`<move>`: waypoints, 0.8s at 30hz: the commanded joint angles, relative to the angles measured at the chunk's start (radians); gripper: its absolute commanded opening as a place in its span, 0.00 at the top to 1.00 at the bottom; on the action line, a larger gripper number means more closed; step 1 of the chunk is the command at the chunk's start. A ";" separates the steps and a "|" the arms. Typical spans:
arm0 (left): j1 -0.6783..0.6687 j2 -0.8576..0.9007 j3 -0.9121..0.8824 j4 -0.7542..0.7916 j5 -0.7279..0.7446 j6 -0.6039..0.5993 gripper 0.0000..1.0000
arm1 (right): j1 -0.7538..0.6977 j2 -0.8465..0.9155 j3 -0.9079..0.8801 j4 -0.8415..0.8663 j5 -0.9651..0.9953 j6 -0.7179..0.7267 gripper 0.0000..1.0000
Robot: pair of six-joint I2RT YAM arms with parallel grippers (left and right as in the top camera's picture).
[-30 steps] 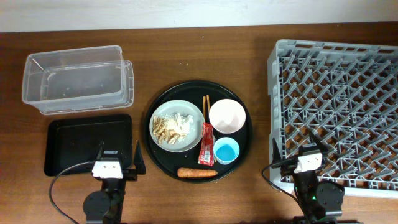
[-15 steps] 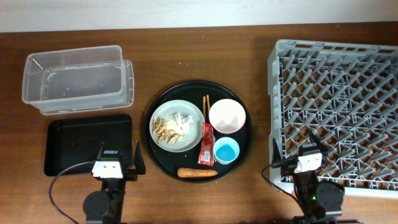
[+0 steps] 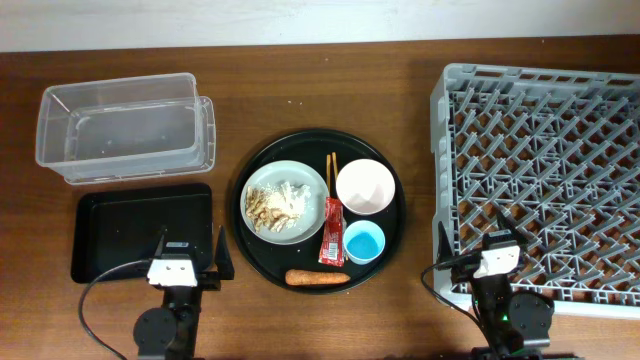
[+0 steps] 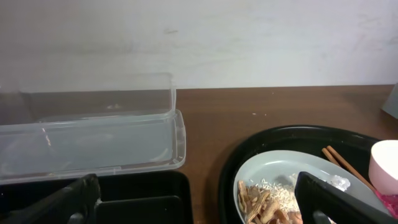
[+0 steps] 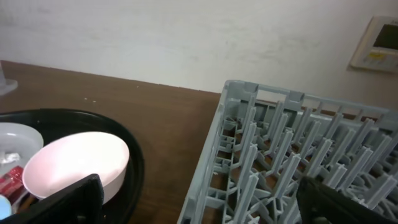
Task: Sort waste into correct bins and load items into the dishwasher rack
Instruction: 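Grasp the crumpled white tissue from the plate with the left gripper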
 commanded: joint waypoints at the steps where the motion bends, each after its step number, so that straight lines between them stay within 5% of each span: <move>1: 0.006 0.066 0.080 -0.021 0.007 -0.055 0.01 | 0.005 0.011 0.084 -0.091 0.001 0.038 0.02; 7: 0.006 0.682 0.656 -0.360 0.008 -0.055 0.01 | 0.005 0.406 0.487 -0.384 0.027 0.038 0.02; 9: 0.006 0.939 0.942 -0.638 0.045 -0.054 0.01 | 0.005 0.656 0.716 -0.574 0.024 0.038 0.02; 12: 0.006 1.078 1.069 -0.832 0.043 -0.054 0.01 | 0.005 0.837 0.871 -0.739 -0.005 0.038 0.02; 19: -0.034 1.175 1.069 -0.567 0.183 -0.063 0.01 | 0.004 0.893 0.875 -0.750 -0.013 0.090 0.02; 24: -0.258 1.553 1.069 -0.369 0.141 -0.069 0.01 | 0.004 0.895 0.875 -0.756 0.008 0.097 0.02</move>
